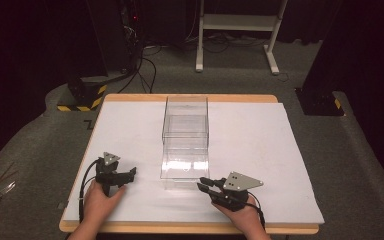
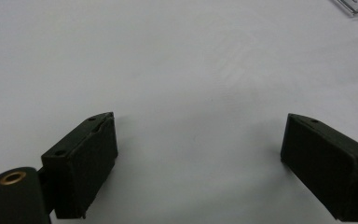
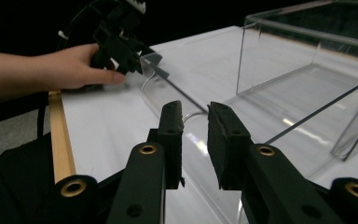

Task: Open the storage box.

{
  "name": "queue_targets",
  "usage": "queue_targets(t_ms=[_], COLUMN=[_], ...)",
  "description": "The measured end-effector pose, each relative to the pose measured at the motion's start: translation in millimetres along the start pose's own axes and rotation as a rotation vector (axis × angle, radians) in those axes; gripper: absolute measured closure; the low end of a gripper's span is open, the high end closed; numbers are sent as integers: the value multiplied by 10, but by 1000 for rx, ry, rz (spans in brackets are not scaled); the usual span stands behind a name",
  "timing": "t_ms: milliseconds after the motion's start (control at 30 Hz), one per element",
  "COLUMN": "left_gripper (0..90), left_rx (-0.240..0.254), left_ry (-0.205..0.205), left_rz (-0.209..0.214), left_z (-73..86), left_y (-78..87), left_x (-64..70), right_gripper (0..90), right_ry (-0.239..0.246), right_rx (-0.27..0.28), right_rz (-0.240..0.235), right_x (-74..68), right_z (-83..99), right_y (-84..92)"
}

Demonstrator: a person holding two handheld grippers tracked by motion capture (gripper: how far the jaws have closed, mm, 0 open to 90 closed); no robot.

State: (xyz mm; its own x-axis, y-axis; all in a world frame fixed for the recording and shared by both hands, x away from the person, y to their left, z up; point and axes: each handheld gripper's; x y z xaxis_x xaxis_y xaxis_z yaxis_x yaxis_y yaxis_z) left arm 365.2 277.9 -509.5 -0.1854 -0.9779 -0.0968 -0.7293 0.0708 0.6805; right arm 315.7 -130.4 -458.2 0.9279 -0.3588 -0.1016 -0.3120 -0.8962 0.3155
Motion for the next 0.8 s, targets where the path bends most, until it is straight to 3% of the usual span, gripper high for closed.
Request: queue_targets(t_ms=[400,533,600,700,800], left_gripper=[111,111,111,111,111], left_rx=[0,0,0,0,0], left_ry=[0,0,1,0,1], left_rz=[0,0,0,0,1], left_z=[0,0,0,0,0], left_y=[0,0,0,-1,-1], left_x=[0,0,0,0,-1], right_gripper=[699,689,675,670,654], right_ry=[-15,-53,-57,-66,-50], right_rx=[68,62,55,48,24], right_rz=[113,163,203,226,274], right_x=[171,286,357,387,424], right_z=[-35,12,50,69,94], right_y=[231,292,329,352,389])
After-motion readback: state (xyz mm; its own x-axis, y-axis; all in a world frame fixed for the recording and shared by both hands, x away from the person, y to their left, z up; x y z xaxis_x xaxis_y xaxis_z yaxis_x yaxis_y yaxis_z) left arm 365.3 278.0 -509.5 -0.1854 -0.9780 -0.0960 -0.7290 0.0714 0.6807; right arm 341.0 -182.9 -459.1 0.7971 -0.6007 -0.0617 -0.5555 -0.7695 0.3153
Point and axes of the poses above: each handheld gripper's, and its own axes: y roughly backward along the jaws, z roughly out of its underside, x roughly to its right, and after that the axes turned 7 degrees about -z, right-handed
